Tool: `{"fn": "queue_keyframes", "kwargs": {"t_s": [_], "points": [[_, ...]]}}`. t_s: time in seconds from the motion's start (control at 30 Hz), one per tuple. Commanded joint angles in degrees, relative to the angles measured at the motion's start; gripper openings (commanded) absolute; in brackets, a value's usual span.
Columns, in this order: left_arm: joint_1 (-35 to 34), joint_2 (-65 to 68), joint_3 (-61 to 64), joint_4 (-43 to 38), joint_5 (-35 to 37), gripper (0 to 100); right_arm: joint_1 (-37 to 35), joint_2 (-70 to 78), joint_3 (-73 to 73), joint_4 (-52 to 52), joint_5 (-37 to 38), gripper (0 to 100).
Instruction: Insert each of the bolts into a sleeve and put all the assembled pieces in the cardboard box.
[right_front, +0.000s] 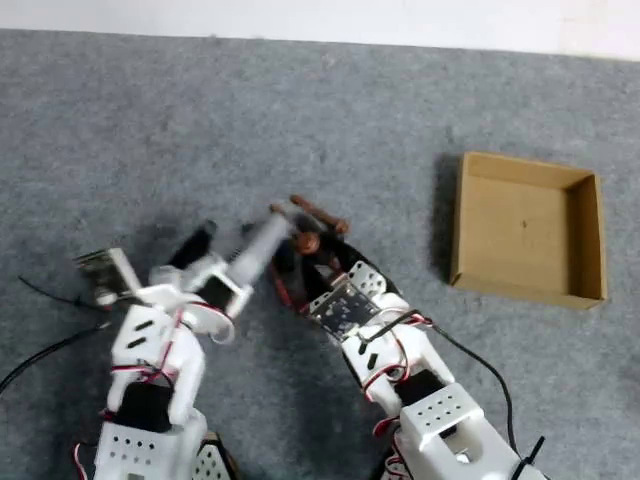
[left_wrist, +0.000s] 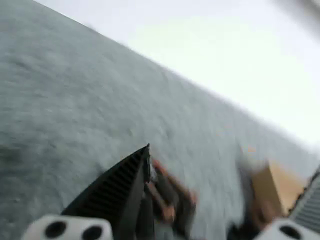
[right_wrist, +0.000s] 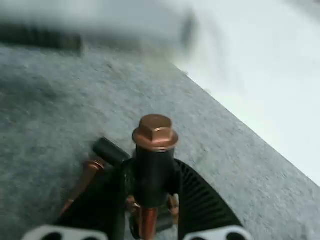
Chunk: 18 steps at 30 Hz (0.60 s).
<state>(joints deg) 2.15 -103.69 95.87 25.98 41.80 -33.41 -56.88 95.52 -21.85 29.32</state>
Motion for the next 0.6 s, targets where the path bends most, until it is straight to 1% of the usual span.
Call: {"fn": "queue_keyframes", "kwargs": {"t_s": [0.0, 0.1, 0.13, 0.27, 0.3, 0.37, 0.43, 0.57], "points": [[-6.1, -1.1, 0.2, -3.4, 5.0, 44, 3.2, -1.4, 2.1, -2.4, 0.4, 0.3], [-6.3, -1.1, 0.6, -4.0, 5.0, 44, 6.5, -1.3, 2.0, -2.3, 0.3, 0.3], [-6.3, -1.1, 0.6, -4.1, 5.0, 44, 7.9, -1.0, 2.0, -2.1, -1.2, 0.3], [-6.3, -1.0, 0.7, -4.0, 5.0, 44, 16.0, -0.9, 1.8, -2.0, -13.3, 0.3], [-6.3, -1.0, 0.7, -3.9, 5.0, 44, 18.4, -1.2, 1.8, -2.0, -15.1, 0.3], [-6.3, -1.0, 0.7, -3.8, 5.0, 44, 22.5, -0.9, 0.3, -1.7, -16.2, 0.3], [-6.3, -0.9, 0.8, -3.8, 5.0, 44, 26.2, -0.7, -4.0, 3.4, -16.3, 0.3], [-6.3, -0.8, 1.3, -3.8, 5.0, 44, 32.3, 2.0, -19.6, 21.5, -16.4, 0.3]]}}
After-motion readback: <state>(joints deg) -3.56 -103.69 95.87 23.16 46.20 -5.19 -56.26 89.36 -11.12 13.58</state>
